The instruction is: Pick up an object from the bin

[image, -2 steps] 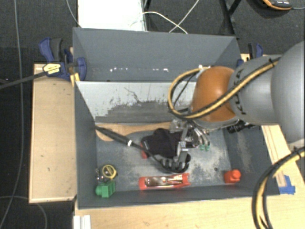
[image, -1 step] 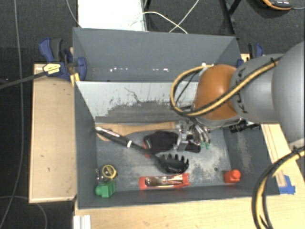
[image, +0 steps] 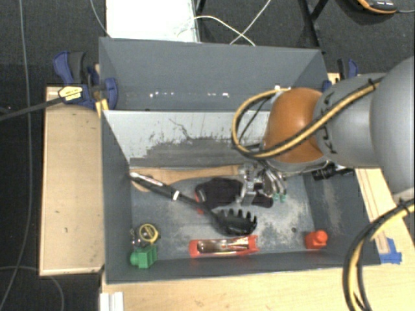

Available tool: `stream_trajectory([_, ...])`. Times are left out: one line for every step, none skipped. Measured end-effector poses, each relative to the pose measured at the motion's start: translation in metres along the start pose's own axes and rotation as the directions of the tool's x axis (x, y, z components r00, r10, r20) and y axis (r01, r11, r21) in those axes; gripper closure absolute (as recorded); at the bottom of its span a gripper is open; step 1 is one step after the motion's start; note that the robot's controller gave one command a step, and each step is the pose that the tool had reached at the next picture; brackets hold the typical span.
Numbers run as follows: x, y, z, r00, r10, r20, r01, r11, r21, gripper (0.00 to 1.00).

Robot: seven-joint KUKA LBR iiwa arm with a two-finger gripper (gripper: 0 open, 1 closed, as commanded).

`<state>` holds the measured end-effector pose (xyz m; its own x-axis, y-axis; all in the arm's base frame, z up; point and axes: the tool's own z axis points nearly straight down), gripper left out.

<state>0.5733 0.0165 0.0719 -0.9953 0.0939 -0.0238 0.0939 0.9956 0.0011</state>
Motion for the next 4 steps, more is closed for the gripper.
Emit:
stream_trajectory([0.0066, -0.0008, -0.0088, 1.0, 0.008, -0.001, -0.008, 1.0, -0.001, 1.0])
stream_trajectory([0.0041, 0.0088, -0.0097, 1.0, -0.015, 0.003, 0.015, 1.0, -0.001, 1.0])
stream_trajectory([0.0047, 0.0054, -0.0077, 1.0, -0.007, 0.002, 0.007, 1.0, -0.001, 1.0])
stream_trajectory([0.0046, 0.0047, -0.0044, 0.999, -0.05, 0.002, 0.05, 0.999, -0.001, 1.0])
